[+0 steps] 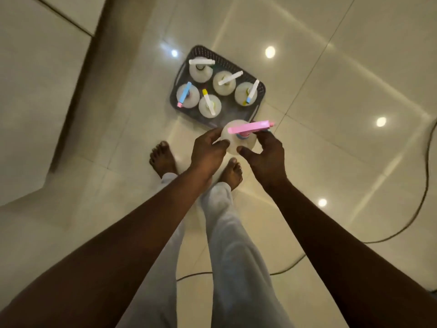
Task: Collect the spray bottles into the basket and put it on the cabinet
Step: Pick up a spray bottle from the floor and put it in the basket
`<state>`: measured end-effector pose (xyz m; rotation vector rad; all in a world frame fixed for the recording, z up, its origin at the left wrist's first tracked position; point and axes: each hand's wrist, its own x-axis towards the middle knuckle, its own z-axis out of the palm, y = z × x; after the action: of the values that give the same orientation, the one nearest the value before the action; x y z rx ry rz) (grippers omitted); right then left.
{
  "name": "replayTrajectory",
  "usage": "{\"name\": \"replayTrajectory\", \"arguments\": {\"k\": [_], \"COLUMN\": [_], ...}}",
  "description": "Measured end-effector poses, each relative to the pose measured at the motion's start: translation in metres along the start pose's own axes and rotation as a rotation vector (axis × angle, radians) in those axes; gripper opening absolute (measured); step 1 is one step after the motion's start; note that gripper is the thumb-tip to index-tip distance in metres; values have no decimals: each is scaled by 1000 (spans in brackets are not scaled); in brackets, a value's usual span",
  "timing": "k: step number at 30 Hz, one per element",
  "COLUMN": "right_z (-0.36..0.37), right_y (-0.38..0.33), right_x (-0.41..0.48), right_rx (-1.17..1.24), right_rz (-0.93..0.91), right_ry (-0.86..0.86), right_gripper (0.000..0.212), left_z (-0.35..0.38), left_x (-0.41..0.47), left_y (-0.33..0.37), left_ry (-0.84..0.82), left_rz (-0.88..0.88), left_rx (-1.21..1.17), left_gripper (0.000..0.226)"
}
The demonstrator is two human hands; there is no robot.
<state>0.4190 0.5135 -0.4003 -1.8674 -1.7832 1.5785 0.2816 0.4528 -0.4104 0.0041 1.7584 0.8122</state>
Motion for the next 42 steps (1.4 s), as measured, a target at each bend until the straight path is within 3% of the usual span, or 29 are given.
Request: {"name": "replayTrajectory", "arguments": {"k": [9, 21, 35, 40, 42], "right_z": [62, 91, 107, 91, 81], "right_y": [101, 179, 202, 204, 203], "right_x": [94, 181, 203, 187, 177], "right_rx": [74, -199, -228, -273, -183], "right_rz": [-68, -203, -197, -190, -98], "right_ry": [42, -44, -36, -58, -16], "right_gripper": [63, 55, 54, 57, 52], "left_z": [40, 77, 86, 62, 38], "left_x": [126, 230, 263, 245, 237], "left_y": [-53, -109, -127, -125, -124], "left_ry": [77, 124, 126, 201, 243], "left_rz": [5, -56, -116, -102, -110], "left_rx": [-16, -189, -174, -162, -160], "left_gripper": [30, 43, 46, 30, 26]}}
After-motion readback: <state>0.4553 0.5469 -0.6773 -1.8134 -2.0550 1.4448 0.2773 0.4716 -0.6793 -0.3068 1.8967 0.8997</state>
